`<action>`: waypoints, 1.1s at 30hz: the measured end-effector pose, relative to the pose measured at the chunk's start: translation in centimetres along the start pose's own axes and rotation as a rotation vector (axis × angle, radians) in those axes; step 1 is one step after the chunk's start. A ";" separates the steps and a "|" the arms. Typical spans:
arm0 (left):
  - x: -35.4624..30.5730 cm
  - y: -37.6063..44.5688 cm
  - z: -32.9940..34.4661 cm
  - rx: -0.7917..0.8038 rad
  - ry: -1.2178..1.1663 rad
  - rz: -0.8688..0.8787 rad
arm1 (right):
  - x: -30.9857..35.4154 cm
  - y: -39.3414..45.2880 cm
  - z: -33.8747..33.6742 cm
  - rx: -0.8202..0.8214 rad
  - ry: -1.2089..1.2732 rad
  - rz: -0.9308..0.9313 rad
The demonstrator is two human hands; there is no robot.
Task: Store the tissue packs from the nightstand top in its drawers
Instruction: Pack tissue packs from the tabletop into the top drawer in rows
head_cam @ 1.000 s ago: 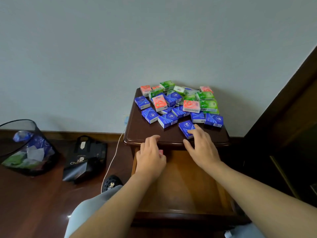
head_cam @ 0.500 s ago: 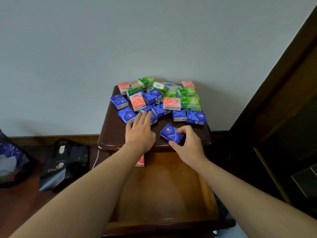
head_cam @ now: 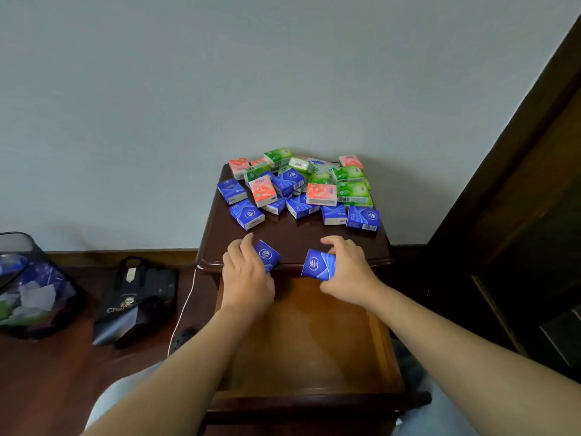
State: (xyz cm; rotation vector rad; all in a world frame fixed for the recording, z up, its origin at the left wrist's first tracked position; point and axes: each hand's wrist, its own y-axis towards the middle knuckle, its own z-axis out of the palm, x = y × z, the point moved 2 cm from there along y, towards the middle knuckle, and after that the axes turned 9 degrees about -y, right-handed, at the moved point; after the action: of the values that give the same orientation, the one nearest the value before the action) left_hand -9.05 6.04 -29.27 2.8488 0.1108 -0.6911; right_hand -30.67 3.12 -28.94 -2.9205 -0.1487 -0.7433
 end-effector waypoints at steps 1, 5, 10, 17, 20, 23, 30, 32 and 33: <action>0.8 -1.1 0.0 -0.005 -0.043 -0.090 | 0.4 -0.6 0.3 0.019 -0.054 -0.040; 4.2 -5.4 0.4 -0.041 -0.411 -0.423 | 2.2 -3.2 3.3 0.156 -0.049 -0.151; 7.4 -9.6 0.2 -0.196 -0.771 -0.439 | 4.2 -6.0 9.2 0.353 0.390 0.115; 9.2 -11.6 -0.4 -0.315 -1.049 -0.458 | 7.0 -6.9 15.9 0.427 0.719 0.511; 9.8 -11.6 -0.3 -0.338 -1.098 -0.495 | 7.8 -6.3 17.8 0.389 0.774 0.597; 10.5 -11.5 -0.3 -0.386 -1.129 -0.528 | 8.3 -5.4 19.0 0.346 0.677 0.609; 10.7 -11.3 0.3 -0.390 -1.162 -0.573 | 9.6 -3.1 20.0 0.268 0.709 0.605; 10.7 -11.3 0.4 -0.396 -1.169 -0.580 | 9.7 -2.9 20.0 0.229 0.681 0.593; 10.7 -11.3 0.4 -0.392 -1.170 -0.581 | 9.7 -2.9 20.1 0.204 0.663 0.600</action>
State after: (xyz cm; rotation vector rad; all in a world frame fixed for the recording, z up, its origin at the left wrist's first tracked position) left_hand -1.04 17.19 -36.61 1.6492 0.7625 -2.0132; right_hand -13.13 9.48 -41.49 -2.1804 0.6334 -1.3883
